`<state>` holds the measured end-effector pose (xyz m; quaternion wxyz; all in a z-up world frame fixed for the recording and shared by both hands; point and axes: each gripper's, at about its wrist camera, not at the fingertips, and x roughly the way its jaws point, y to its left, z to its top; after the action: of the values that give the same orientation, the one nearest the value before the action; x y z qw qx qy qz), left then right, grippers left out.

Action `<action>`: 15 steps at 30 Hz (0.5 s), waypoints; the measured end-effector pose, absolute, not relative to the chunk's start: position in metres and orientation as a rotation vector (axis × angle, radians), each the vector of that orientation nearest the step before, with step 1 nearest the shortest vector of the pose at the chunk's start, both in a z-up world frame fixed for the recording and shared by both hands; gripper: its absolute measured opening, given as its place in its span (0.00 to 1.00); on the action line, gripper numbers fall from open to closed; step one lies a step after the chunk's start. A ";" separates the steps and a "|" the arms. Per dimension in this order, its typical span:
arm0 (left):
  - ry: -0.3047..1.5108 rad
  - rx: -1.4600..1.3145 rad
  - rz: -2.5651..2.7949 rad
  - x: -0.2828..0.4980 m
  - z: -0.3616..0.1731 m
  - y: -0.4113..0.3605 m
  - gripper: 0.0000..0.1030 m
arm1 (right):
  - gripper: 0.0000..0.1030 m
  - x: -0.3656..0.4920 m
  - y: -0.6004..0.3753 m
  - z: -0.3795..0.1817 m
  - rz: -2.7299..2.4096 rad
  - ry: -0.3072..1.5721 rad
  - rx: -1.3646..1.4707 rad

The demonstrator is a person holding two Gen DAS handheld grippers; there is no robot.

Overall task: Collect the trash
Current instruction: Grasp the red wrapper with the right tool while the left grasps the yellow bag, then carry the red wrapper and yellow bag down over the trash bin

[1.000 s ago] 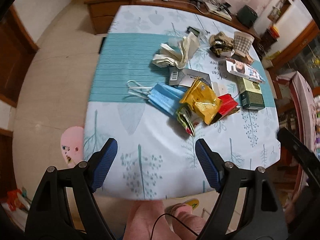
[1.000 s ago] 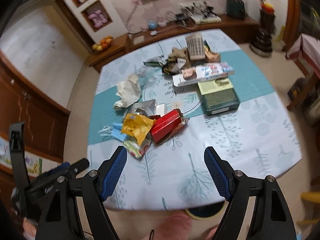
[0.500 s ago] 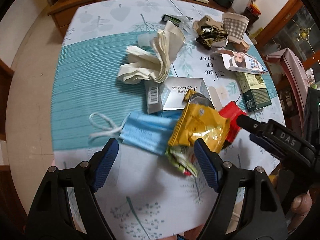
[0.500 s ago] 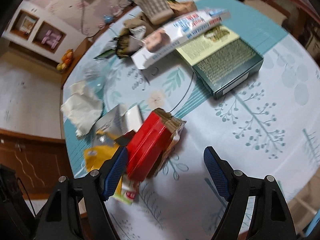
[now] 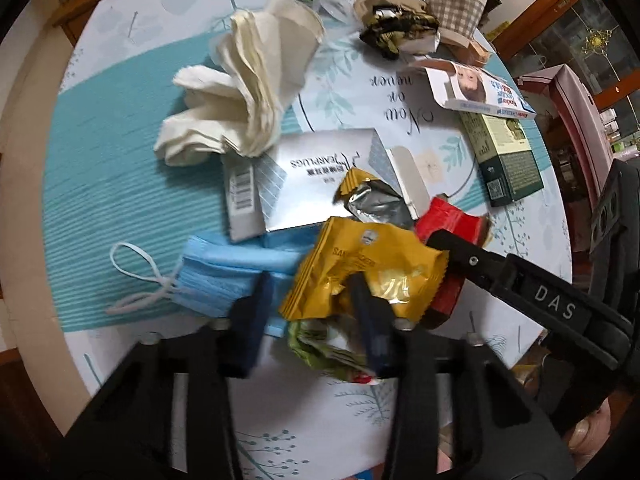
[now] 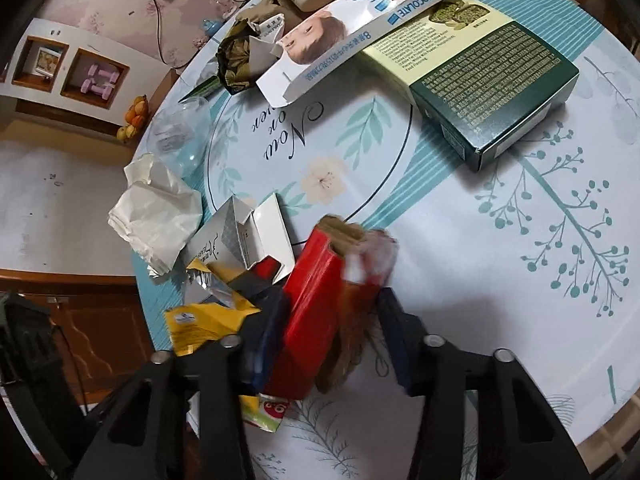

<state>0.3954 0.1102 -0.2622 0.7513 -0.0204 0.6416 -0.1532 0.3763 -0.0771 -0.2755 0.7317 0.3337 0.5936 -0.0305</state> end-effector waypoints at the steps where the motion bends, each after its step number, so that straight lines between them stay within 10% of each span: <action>1: 1.400 -0.045 -0.339 0.394 -0.262 0.109 0.22 | 0.38 0.376 -0.077 -0.277 -0.066 1.304 0.734; 15: 1.292 -0.014 -0.349 0.363 -0.215 0.107 0.10 | 0.29 0.334 -0.120 -0.236 -0.092 1.229 0.674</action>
<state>0.3625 0.1074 -0.2147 0.7844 -0.0064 0.5988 -0.1617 0.3344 -0.1198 -0.2357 0.7634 0.3098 0.5652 -0.0424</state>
